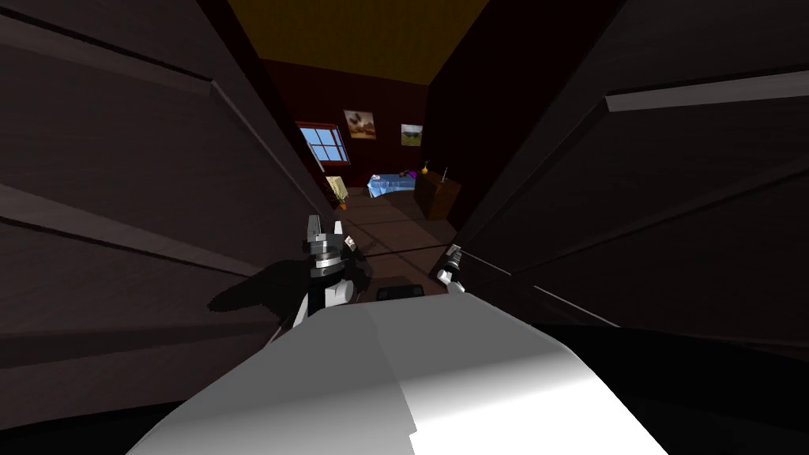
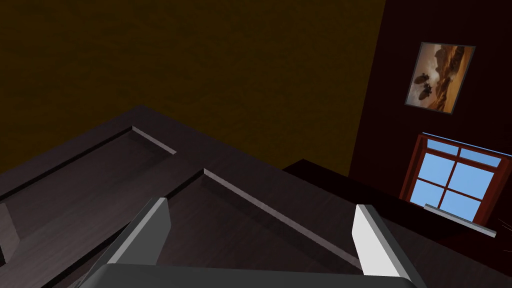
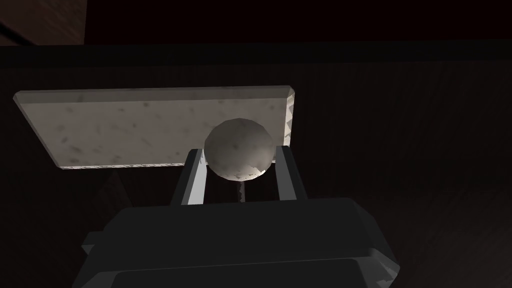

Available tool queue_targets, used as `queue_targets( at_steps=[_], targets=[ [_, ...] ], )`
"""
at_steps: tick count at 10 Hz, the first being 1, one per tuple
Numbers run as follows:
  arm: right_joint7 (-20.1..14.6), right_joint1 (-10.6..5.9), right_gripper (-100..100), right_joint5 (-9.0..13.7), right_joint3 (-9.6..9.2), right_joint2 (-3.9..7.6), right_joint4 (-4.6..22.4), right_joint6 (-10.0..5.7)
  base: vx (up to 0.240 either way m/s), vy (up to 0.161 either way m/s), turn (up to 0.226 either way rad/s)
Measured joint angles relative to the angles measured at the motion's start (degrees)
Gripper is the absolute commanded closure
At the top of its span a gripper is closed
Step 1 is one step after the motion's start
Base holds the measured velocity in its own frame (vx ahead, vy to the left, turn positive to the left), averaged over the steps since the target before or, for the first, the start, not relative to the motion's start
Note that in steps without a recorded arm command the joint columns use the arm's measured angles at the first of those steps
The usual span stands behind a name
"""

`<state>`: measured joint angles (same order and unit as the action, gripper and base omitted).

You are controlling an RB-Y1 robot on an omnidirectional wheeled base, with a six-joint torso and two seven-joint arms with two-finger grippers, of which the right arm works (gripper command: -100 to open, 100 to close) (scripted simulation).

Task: Push the door open

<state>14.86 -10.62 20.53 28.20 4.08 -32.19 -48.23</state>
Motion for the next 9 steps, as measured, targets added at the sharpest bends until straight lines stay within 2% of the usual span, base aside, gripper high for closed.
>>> queue_targets(
  at_steps=[3,5,7,8,9],
  targets=[
    [0.70,-0.27,100,0.88,1.43,0.50,-0.13,-0.36,0.135,-0.020,-0.032],
    [1.09,-0.21,100,1.64,2.45,0.76,0.61,-0.56,0.203,-0.052,-0.034],
    [1.24,-0.76,100,2.28,3.36,1.38,2.02,-1.58,0.088,-0.050,-0.005],
    [1.60,-0.10,100,2.36,3.52,1.00,0.05,-1.07,0.152,-0.046,-0.030],
    [1.91,-0.62,100,2.84,4.17,1.27,1.22,-1.34,0.194,-0.062,-0.028]
  ],
)
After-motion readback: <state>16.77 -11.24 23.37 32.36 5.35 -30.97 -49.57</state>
